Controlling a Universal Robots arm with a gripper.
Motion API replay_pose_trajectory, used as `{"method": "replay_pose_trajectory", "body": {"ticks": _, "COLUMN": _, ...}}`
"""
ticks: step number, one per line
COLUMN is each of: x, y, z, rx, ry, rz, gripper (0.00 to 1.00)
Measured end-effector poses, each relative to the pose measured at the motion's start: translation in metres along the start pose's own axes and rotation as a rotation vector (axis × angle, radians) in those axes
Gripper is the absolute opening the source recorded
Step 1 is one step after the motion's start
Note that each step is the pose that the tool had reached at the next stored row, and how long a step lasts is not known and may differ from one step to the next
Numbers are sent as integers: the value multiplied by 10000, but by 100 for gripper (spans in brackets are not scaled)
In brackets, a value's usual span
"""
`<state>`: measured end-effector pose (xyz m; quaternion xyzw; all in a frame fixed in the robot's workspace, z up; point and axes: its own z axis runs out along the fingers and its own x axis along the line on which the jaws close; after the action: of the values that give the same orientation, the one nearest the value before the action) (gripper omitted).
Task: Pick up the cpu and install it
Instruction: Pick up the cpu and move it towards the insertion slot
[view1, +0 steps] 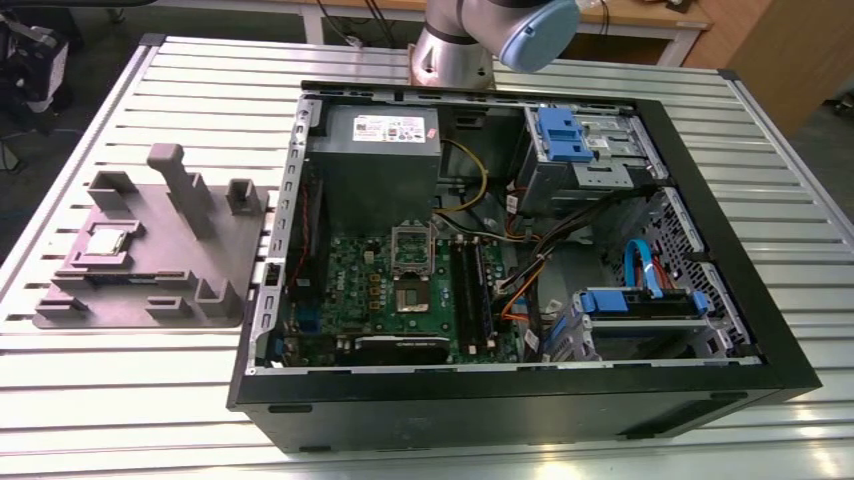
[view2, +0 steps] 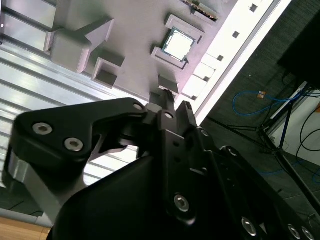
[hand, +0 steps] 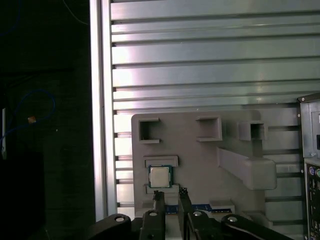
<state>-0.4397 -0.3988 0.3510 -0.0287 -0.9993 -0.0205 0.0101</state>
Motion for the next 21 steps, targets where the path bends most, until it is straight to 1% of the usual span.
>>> {"method": "replay_pose_trajectory", "body": {"ticks": 1, "x": 0, "y": 0, "z": 0, "rx": 0, "ry": 1, "rz": 0, "gripper": 23}}
{"method": "replay_pose_trajectory", "body": {"ticks": 3, "x": 1, "y": 0, "z": 0, "rx": 0, "ry": 1, "rz": 0, "gripper": 35}}
{"method": "replay_pose_trajectory", "body": {"ticks": 4, "x": 1, "y": 0, "z": 0, "rx": 0, "ry": 1, "rz": 0, "gripper": 35}}
{"method": "replay_pose_trajectory", "body": {"ticks": 5, "x": 1, "y": 0, "z": 0, "rx": 0, "ry": 0, "rz": 0, "gripper": 41}}
{"method": "replay_pose_trajectory", "body": {"ticks": 6, "x": 2, "y": 0, "z": 0, "rx": 0, "ry": 0, "rz": 0, "gripper": 41}}
{"method": "replay_pose_trajectory", "body": {"ticks": 9, "x": 2, "y": 0, "z": 0, "rx": 0, "ry": 1, "rz": 0, "gripper": 58}}
{"method": "replay_pose_trajectory", "body": {"ticks": 11, "x": 3, "y": 0, "z": 0, "rx": 0, "ry": 1, "rz": 0, "gripper": 58}}
{"method": "replay_pose_trajectory", "body": {"ticks": 12, "x": 3, "y": 0, "z": 0, "rx": 0, "ry": 1, "rz": 0, "gripper": 65}}
{"method": "replay_pose_trajectory", "body": {"ticks": 15, "x": 4, "y": 0, "z": 1, "rx": 6, "ry": 3, "rz": -44, "gripper": 65}}
{"method": "replay_pose_trajectory", "body": {"ticks": 18, "x": 7, "y": -1, "z": 6, "rx": 75, "ry": 15, "rz": -285, "gripper": 65}}
{"method": "replay_pose_trajectory", "body": {"ticks": 20, "x": 8, "y": -1, "z": 9, "rx": 103, "ry": 25, "rz": -436, "gripper": 65}}
{"method": "replay_pose_trajectory", "body": {"ticks": 21, "x": 11, "y": -5, "z": 12, "rx": 106, "ry": 29, "rz": -482, "gripper": 65}}
